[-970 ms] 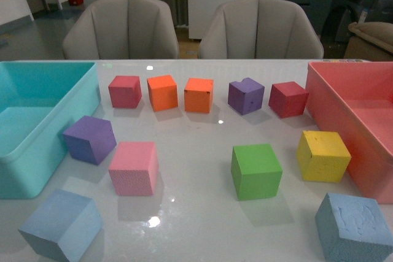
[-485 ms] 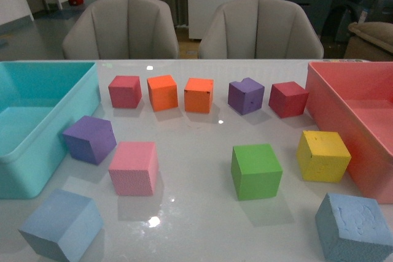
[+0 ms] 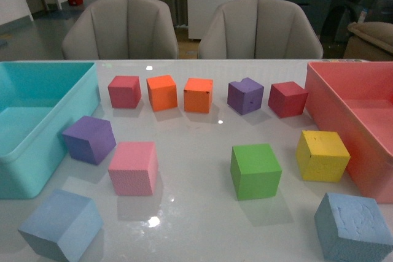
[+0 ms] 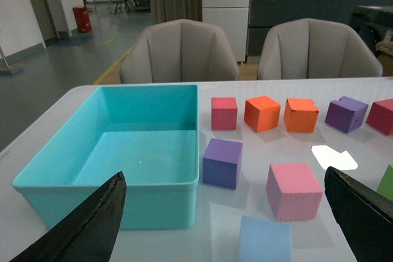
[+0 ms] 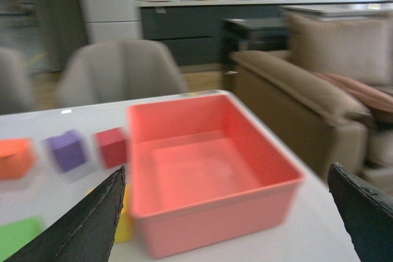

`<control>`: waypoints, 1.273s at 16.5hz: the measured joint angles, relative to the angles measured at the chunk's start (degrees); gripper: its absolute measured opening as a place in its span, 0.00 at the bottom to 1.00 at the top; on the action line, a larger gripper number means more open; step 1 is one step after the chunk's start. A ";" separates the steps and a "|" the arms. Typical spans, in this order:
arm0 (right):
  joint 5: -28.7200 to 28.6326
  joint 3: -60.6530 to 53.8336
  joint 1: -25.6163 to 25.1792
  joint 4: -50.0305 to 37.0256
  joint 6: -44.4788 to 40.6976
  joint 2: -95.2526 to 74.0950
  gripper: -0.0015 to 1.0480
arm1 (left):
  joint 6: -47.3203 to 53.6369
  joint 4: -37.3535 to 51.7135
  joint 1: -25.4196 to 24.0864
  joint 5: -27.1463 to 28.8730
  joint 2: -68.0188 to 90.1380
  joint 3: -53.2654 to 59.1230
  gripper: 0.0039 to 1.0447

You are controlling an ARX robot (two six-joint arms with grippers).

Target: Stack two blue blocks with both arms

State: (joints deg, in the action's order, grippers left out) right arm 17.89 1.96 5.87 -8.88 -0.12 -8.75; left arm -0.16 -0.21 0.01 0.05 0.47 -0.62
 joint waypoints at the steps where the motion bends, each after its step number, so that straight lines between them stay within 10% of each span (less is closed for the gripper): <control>1: 7.82 2.08 -3.02 -6.97 -0.39 -9.20 0.94 | 0.07 0.15 0.00 0.00 0.00 0.00 0.94; 4: 1.03 16.02 -5.33 -21.29 1.20 -39.78 0.94 | 0.13 0.02 0.00 0.00 0.00 0.00 0.94; 21: -12.15 28.35 11.37 -9.18 20.39 -83.62 0.94 | 0.15 0.02 0.00 0.00 0.00 0.00 0.94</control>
State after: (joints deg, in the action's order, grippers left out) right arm 5.74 30.30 17.23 -18.06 20.27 -92.38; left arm -0.01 -0.19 0.01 0.05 0.47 -0.62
